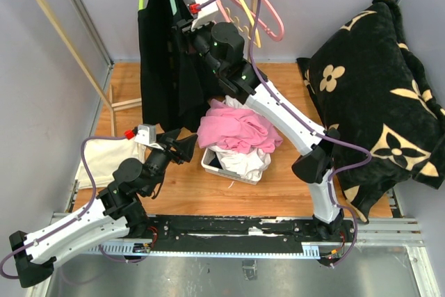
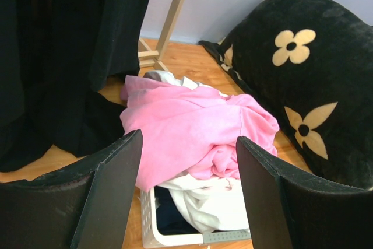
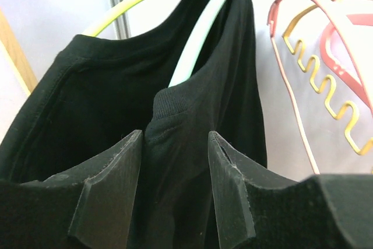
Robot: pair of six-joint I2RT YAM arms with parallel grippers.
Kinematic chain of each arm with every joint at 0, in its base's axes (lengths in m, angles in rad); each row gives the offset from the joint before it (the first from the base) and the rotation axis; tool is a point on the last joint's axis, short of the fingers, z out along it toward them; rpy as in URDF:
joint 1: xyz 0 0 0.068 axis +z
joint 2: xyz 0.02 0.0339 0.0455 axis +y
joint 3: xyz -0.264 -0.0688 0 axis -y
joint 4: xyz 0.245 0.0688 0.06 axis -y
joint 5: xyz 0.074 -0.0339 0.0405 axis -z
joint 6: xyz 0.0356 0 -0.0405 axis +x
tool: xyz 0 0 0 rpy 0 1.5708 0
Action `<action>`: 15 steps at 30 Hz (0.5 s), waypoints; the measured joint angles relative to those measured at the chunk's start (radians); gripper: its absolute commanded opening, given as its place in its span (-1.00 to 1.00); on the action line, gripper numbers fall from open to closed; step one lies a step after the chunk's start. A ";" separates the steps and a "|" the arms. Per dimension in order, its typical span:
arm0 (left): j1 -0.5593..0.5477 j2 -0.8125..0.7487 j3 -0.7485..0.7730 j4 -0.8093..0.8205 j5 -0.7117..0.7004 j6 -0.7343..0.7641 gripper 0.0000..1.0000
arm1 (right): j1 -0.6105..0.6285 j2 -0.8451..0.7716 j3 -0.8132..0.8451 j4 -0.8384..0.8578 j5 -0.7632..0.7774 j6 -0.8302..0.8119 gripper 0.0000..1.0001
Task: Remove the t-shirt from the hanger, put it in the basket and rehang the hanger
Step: Pick up the hanger from the clothesline.
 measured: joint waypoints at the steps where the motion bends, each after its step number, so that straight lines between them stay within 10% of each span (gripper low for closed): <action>1: 0.000 0.000 0.000 0.000 0.000 0.000 0.39 | 0.000 0.000 0.000 -0.002 0.010 0.000 -0.02; 15: 0.000 0.000 0.000 0.000 -0.001 0.000 0.39 | -0.003 -0.028 -0.159 0.045 0.075 -0.011 -0.13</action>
